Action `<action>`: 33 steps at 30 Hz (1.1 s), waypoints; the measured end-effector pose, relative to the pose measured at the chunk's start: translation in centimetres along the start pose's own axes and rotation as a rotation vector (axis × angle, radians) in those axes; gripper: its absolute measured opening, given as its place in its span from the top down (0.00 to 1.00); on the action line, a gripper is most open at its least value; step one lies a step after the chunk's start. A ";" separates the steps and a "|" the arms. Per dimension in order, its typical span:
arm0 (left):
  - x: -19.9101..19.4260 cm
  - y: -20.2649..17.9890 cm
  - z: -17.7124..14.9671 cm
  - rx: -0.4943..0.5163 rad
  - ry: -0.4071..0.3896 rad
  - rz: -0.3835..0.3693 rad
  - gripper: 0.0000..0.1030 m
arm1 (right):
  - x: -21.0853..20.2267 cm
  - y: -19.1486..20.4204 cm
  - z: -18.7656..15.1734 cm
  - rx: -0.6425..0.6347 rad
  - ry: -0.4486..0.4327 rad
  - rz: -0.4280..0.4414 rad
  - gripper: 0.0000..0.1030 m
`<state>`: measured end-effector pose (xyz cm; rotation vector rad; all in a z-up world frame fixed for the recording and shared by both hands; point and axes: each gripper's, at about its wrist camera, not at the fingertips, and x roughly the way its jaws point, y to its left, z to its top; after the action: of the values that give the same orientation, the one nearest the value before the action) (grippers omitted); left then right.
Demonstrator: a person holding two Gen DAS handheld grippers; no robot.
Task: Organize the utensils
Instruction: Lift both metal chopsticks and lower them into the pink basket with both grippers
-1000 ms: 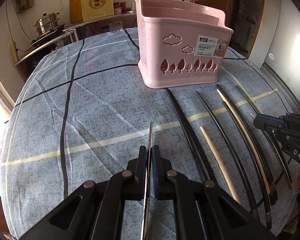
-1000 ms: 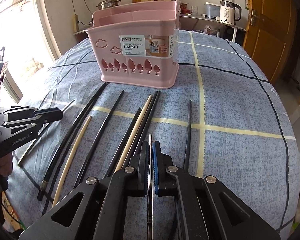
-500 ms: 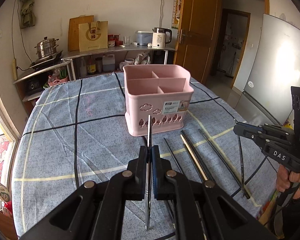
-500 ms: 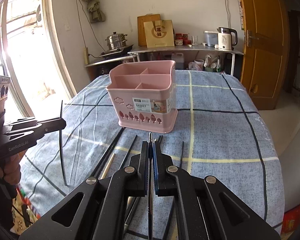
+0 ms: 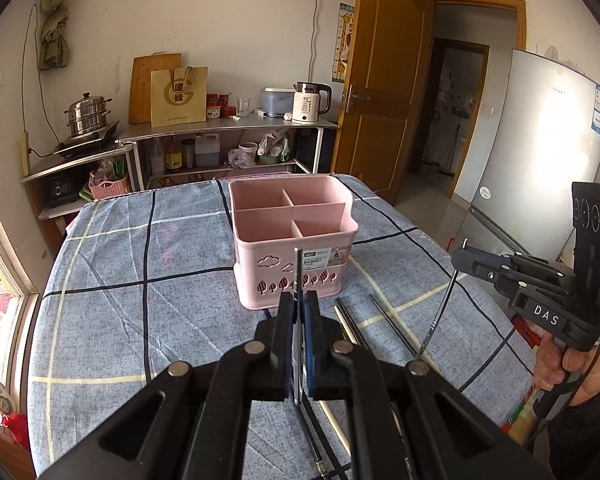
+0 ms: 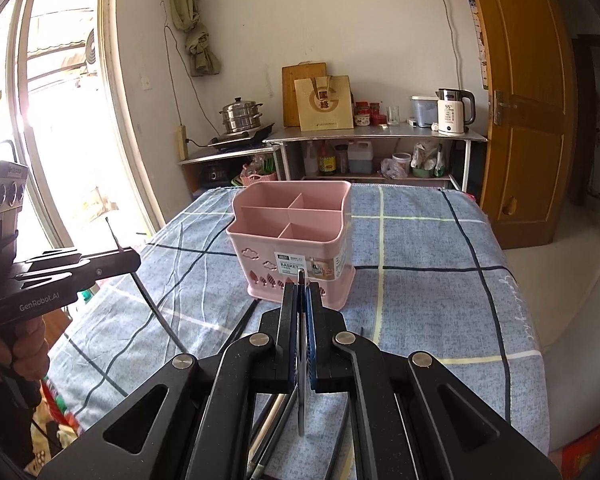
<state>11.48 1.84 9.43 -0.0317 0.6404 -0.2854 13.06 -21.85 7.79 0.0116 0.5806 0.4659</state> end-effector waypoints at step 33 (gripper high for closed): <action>7.1 5.6 13.7 -0.109 -0.081 -0.018 0.95 | 7.6 2.9 13.6 -0.037 -0.187 0.091 0.96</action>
<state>26.49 4.45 15.62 -0.1534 0.5752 -0.2652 24.58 -14.39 15.60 0.0463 0.3891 0.5568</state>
